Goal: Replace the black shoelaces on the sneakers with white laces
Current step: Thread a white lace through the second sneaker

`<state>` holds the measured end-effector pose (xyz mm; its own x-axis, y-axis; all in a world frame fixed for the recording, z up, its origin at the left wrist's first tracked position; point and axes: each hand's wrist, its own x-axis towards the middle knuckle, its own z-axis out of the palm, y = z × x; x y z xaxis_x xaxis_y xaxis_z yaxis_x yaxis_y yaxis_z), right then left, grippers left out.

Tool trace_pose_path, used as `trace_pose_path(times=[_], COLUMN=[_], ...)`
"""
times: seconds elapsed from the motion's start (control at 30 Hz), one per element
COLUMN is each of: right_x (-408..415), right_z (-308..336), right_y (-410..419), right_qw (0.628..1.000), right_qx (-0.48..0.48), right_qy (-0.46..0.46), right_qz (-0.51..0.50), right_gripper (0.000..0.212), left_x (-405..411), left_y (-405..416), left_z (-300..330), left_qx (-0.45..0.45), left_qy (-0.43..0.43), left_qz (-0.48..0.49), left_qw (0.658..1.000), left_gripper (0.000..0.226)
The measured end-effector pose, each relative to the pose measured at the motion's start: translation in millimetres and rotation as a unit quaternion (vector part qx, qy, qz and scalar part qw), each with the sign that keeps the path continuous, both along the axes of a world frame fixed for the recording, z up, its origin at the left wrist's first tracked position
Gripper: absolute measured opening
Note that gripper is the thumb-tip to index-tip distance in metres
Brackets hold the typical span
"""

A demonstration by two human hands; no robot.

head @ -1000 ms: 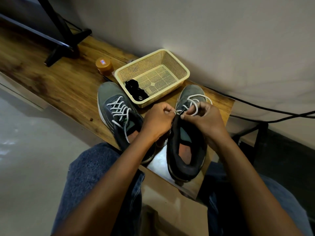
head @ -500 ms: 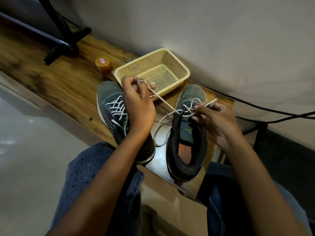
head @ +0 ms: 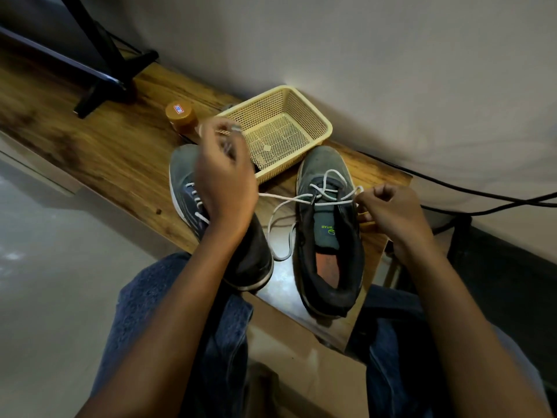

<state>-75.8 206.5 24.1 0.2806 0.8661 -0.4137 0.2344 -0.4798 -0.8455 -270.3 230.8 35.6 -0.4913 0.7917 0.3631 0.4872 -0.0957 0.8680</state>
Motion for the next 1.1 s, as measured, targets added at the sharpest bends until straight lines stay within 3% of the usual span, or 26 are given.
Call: trace_pose_path(times=[0.07, 0.13, 0.2, 0.3, 0.4, 0.53, 0.63, 0.93, 1.1], right_x=[0.5, 0.6, 1.1, 2.1, 1.2, 1.7, 1.6, 2.3, -0.2], right_z=[-1.5, -2.7, -4.4, -6.9, -6.9, -6.3, -6.0, -4.5, -6.9], right_y=[0.8, 1.5, 2.3, 3.1, 2.8, 2.3, 2.0, 4.4, 4.6], right_qw=[1.000, 0.999, 0.999, 0.999, 0.999, 0.998, 0.996, 0.999, 0.999], right_qx=[0.001, 0.004, 0.009, 0.015, 0.014, 0.011, 0.018, 0.003, -0.004], right_qy=[-0.016, -0.031, -0.041, -0.049, -0.044, -0.050, -0.059, -0.044, -0.035], right_qz=[0.009, 0.019, 0.022, 0.018, 0.025, 0.035, 0.058, 0.019, 0.037], right_gripper=[0.015, 0.017, 0.016, 0.012, 0.012, 0.011, 0.021, 0.033, 0.035], left_x=[4.3, 6.9, 8.0, 5.8, 6.0, 7.9, 7.2, 2.3, 7.1], left_y=[-3.8, -6.1, -8.3, -9.8, -9.2, -8.4, -7.8, -9.0, -8.5], left_z=[-6.0, -10.3, -12.2, -13.8, -14.1, -9.1, -5.2, -5.2, -8.5], left_qx=[-0.128, -0.203, -0.228, -0.235, -0.250, -0.222, -0.196, -0.272, -0.162], left_qy=[0.167, 0.290, 0.352, 0.362, 0.355, 0.257, 0.253, 0.373, 0.359], left_qz=[-0.107, -0.189, -0.236, -0.272, -0.268, -0.212, -0.151, -0.064, -0.078], left_qw=[0.972, 0.916, 0.877, 0.860, 0.860, 0.916, 0.935, 0.885, 0.916], left_gripper=[0.019, 0.022, 0.024, 0.021, 0.016, 0.014, 0.020, 0.038, 0.029])
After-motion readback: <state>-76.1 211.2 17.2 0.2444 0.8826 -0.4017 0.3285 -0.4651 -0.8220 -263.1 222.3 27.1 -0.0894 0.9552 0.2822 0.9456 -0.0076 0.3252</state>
